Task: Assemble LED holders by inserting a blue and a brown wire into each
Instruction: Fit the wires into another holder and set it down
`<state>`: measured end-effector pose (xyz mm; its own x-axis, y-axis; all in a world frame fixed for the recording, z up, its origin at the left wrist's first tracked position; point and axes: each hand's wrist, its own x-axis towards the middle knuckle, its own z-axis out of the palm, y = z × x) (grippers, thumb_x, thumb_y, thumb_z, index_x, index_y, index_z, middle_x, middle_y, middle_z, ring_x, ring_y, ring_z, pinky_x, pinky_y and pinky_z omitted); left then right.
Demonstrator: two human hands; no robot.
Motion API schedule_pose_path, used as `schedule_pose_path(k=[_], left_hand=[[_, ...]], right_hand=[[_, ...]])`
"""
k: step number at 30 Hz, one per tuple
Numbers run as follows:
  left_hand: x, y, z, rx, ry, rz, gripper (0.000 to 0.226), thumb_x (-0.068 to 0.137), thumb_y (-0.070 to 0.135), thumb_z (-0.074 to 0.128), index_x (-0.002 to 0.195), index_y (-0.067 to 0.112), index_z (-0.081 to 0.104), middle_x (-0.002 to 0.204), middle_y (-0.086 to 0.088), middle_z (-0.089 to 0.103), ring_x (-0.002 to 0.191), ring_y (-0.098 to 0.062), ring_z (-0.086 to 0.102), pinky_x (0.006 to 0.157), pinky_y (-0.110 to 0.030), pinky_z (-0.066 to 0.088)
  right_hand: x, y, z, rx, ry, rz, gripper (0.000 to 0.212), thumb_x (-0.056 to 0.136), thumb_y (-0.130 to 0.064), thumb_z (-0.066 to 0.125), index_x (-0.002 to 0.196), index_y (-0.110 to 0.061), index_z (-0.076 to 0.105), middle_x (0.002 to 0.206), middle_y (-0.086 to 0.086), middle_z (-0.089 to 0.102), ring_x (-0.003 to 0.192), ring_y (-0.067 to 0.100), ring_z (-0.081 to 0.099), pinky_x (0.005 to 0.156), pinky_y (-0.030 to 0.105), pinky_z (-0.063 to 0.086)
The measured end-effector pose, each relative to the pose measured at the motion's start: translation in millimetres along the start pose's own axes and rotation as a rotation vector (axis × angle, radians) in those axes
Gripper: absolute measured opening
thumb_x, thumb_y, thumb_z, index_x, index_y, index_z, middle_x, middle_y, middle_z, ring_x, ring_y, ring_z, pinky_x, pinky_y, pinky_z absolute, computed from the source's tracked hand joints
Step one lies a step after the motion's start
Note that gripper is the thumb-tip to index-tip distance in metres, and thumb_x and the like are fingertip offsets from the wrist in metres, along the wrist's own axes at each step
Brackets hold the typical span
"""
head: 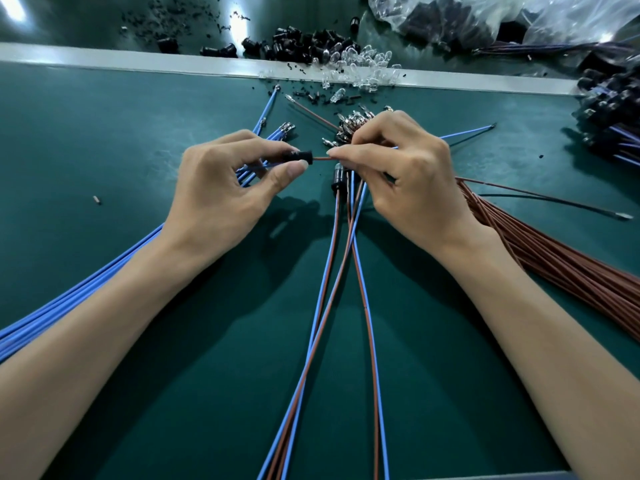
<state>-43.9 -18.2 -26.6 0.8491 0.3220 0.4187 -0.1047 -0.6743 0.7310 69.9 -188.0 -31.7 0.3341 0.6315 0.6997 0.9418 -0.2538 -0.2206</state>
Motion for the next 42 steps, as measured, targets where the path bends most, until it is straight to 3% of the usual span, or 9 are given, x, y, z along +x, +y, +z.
schedule_pose_path(k=[8,14,25,33,42], left_hand=[[-0.8,1.3,1.1,-0.039,0.007,0.000,0.015,0.081,0.024,0.074,0.095,0.022,0.068,0.084,0.009,0.066,0.070,-0.007,0.058,0.076,-0.009,0.043],[-1.8,2.4,2.2,-0.012,0.000,0.006,0.016,0.082,0.024,0.073,0.094,0.013,0.073,0.081,0.008,0.067,0.072,-0.007,0.060,0.075,-0.009,0.043],[-1.6,3.4,2.8,-0.019,-0.005,-0.016,0.015,0.083,0.024,0.072,0.096,0.016,0.072,0.085,0.003,0.069,0.077,-0.014,0.063,0.078,-0.019,0.048],[-1.2,3.3,2.7,-0.022,-0.021,-0.020,0.017,0.082,0.022,0.073,0.096,0.013,0.073,0.084,0.005,0.069,0.077,-0.012,0.063,0.077,-0.013,0.046],[-1.8,4.4,2.5,-0.010,-0.057,0.054,0.023,0.078,0.027,0.075,0.097,0.015,0.072,0.083,0.011,0.065,0.073,0.004,0.058,0.079,-0.015,0.046]], right_hand=[[0.4,-3.0,-2.1,0.054,0.006,0.047,0.011,0.088,-0.002,0.065,0.094,0.001,0.074,0.084,0.015,0.064,0.079,0.028,0.060,0.074,0.025,0.047],[0.0,-3.6,-2.7,0.043,0.002,0.039,0.010,0.088,-0.004,0.066,0.090,0.001,0.074,0.082,0.015,0.064,0.078,0.028,0.061,0.073,0.028,0.048],[-1.1,-3.7,-2.1,0.099,-0.078,0.067,0.010,0.089,-0.003,0.063,0.090,0.003,0.072,0.083,0.016,0.063,0.076,0.030,0.060,0.071,0.036,0.048],[0.2,-6.3,3.2,0.152,-0.097,0.070,0.010,0.089,-0.003,0.063,0.091,0.003,0.072,0.081,0.017,0.063,0.072,0.028,0.059,0.067,0.033,0.046],[1.6,-9.8,6.5,0.135,-0.077,0.054,0.010,0.088,-0.005,0.065,0.090,0.002,0.072,0.081,0.016,0.064,0.072,0.027,0.060,0.068,0.035,0.049]])
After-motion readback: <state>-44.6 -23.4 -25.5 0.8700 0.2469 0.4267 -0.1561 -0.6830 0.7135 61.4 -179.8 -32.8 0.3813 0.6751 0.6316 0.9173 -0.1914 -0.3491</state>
